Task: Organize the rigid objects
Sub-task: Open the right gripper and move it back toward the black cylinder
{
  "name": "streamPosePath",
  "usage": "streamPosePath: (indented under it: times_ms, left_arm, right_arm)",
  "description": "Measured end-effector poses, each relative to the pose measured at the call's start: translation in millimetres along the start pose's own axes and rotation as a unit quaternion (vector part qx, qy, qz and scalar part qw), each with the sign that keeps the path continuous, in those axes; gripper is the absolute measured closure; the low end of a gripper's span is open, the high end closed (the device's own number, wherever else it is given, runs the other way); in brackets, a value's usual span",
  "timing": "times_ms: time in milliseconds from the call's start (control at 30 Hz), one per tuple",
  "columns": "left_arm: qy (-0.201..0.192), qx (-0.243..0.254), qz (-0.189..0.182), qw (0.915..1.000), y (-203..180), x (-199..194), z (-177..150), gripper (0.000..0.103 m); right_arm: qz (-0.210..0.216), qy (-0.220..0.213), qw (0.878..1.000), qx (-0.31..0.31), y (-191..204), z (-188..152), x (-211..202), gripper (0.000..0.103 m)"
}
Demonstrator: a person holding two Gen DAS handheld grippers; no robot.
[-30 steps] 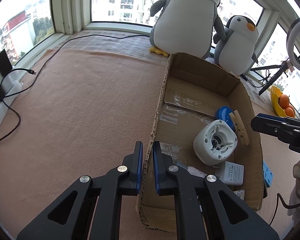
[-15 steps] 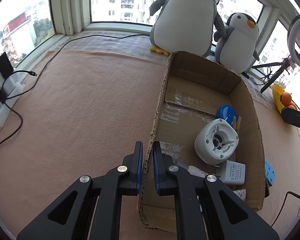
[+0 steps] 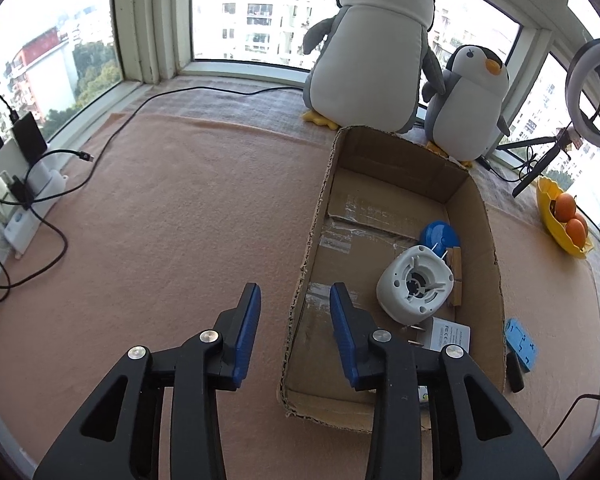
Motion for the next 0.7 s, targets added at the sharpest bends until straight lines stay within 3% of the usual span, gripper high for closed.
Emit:
streamPosePath:
  times_ms: [433,700]
  left_arm:
    - [-0.049,0.011,-0.019,0.9985,-3,-84,-3,0.069]
    - [-0.058,0.011,-0.020,0.9981,-2,-101,-17,0.069]
  right_arm:
    - [-0.027,-0.035,0.999,0.008,-21,-38,-96,0.052]
    - [-0.008,0.004,1.000,-0.016,-12,-72,-72,0.055]
Point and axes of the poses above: each gripper's, at about its wrist camera, not at the fingertips, and x roughly the way its jaws point, y to its left, z to its top, the point moved 4 cm from there along x, roughly the way its jaws point, and after that the axes turned 7 degrees about -x, right-handed, at the moved point
